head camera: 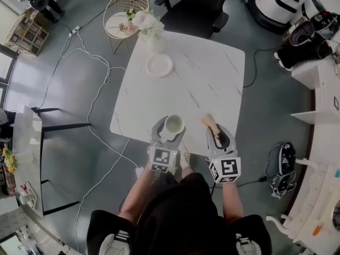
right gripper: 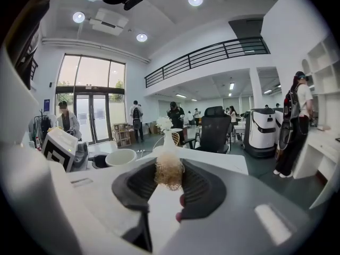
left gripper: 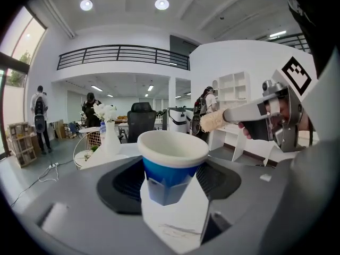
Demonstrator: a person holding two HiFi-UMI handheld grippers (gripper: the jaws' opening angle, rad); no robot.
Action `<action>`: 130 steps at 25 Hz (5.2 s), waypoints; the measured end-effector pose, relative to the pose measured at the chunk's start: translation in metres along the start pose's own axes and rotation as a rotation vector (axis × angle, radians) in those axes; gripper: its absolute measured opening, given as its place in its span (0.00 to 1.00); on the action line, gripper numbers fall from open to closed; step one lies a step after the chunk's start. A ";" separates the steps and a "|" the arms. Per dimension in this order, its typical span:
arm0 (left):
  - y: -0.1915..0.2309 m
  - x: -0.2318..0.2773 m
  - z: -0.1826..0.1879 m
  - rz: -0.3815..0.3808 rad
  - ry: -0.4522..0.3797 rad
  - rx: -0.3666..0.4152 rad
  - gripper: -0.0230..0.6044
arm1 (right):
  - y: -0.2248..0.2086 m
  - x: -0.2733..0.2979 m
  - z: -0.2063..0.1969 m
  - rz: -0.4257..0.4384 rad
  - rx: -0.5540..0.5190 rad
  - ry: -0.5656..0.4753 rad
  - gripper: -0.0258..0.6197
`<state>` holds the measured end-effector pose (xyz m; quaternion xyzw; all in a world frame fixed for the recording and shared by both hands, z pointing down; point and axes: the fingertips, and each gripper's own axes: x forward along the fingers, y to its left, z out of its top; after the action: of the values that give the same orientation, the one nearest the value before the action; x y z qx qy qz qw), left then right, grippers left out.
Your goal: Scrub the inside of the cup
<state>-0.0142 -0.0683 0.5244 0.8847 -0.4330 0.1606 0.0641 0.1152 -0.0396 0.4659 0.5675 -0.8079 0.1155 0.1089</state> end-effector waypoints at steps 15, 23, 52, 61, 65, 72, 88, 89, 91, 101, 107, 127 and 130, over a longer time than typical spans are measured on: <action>0.010 0.064 -0.004 -0.048 0.002 -0.059 0.54 | -0.038 0.026 -0.015 -0.041 0.053 0.034 0.22; 0.023 0.112 -0.031 -0.035 0.035 -0.070 0.54 | -0.063 0.049 -0.029 -0.044 0.064 0.063 0.22; 0.037 0.184 -0.105 0.009 0.137 -0.094 0.54 | -0.096 0.095 -0.086 0.009 0.088 0.156 0.22; 0.037 0.185 -0.108 0.041 0.145 -0.108 0.60 | -0.100 0.093 -0.090 0.015 0.096 0.163 0.22; 0.035 0.184 -0.110 0.037 0.161 -0.110 0.71 | -0.100 0.092 -0.089 0.019 0.096 0.161 0.22; 0.033 0.177 -0.109 0.026 0.183 -0.125 0.74 | -0.095 0.088 -0.085 0.019 0.094 0.155 0.22; 0.028 0.113 -0.058 0.022 0.111 -0.123 0.60 | -0.071 0.053 -0.049 -0.015 0.080 0.078 0.22; 0.026 0.107 -0.051 0.019 0.094 -0.117 0.56 | -0.069 0.050 -0.045 -0.017 0.077 0.068 0.22; 0.024 0.095 -0.034 0.019 0.057 -0.098 0.44 | -0.063 0.044 -0.038 -0.023 0.069 0.055 0.22; 0.013 0.023 0.039 -0.014 -0.079 -0.077 0.24 | -0.019 0.011 -0.001 -0.021 0.024 -0.013 0.22; 0.011 -0.021 0.056 -0.010 -0.113 -0.064 0.10 | 0.006 -0.013 0.017 -0.029 -0.003 -0.049 0.22; -0.007 -0.121 0.053 -0.042 -0.163 -0.013 0.05 | 0.075 -0.087 0.006 -0.066 -0.012 -0.104 0.22; -0.009 -0.127 0.054 -0.042 -0.167 -0.002 0.05 | 0.078 -0.092 0.004 -0.069 -0.017 -0.104 0.22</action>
<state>-0.0674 0.0180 0.4307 0.9038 -0.4183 0.0843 0.0318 0.0724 0.0672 0.4286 0.5994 -0.7933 0.0752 0.0755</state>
